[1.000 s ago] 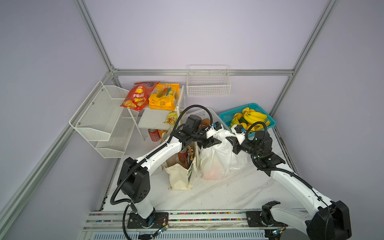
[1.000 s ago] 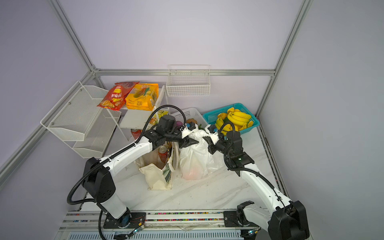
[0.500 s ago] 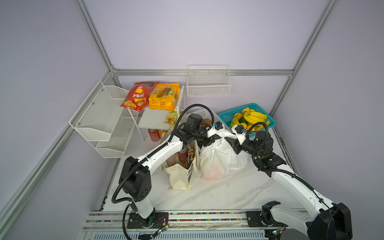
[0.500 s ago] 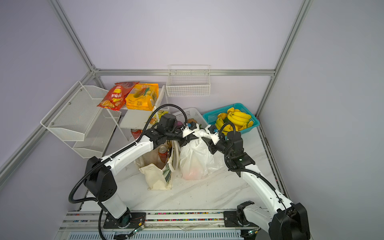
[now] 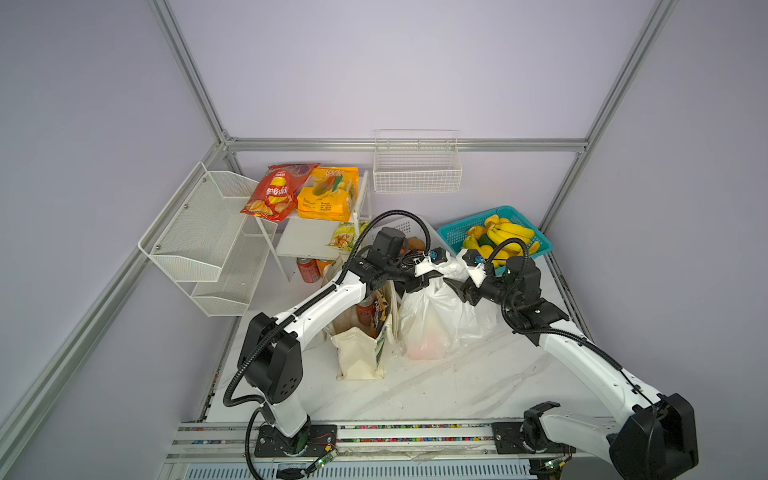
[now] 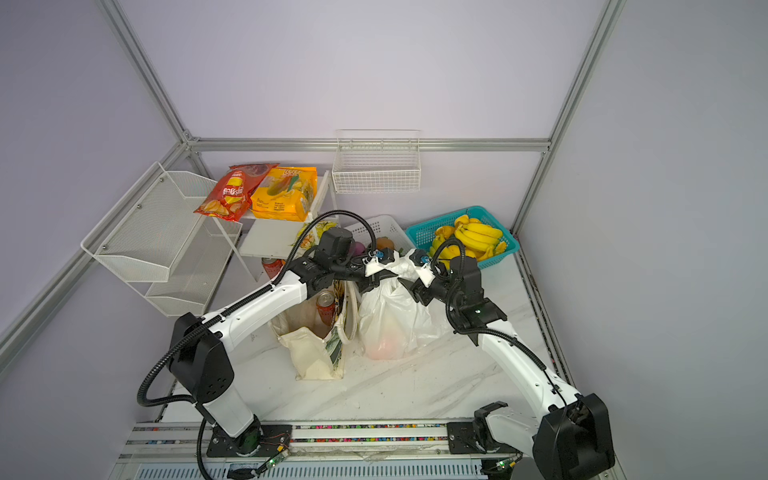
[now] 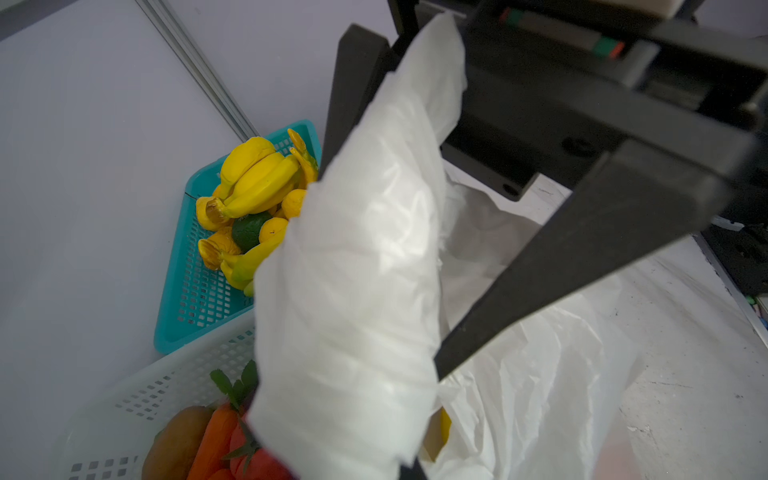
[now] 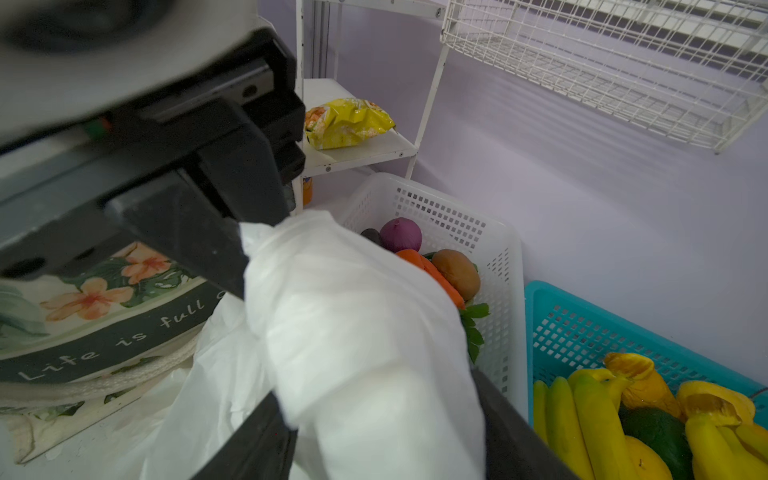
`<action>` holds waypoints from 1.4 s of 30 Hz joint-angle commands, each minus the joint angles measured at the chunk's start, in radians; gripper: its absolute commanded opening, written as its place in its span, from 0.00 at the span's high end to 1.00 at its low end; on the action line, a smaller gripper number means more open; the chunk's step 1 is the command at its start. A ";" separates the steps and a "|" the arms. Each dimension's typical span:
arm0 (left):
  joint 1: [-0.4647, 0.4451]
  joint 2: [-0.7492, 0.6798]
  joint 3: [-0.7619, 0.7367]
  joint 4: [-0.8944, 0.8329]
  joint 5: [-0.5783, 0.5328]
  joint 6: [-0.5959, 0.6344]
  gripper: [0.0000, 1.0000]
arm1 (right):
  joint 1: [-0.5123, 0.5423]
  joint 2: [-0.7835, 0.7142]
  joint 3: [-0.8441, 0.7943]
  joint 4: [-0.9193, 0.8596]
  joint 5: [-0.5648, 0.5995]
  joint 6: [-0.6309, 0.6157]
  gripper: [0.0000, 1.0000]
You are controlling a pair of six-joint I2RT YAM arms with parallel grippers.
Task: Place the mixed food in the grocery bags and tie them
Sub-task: 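Press both grippers together, holding the twisted handles between them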
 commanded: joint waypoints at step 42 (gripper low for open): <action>-0.005 -0.072 0.025 -0.043 -0.119 -0.183 1.00 | -0.009 -0.017 -0.020 0.069 0.164 -0.015 1.00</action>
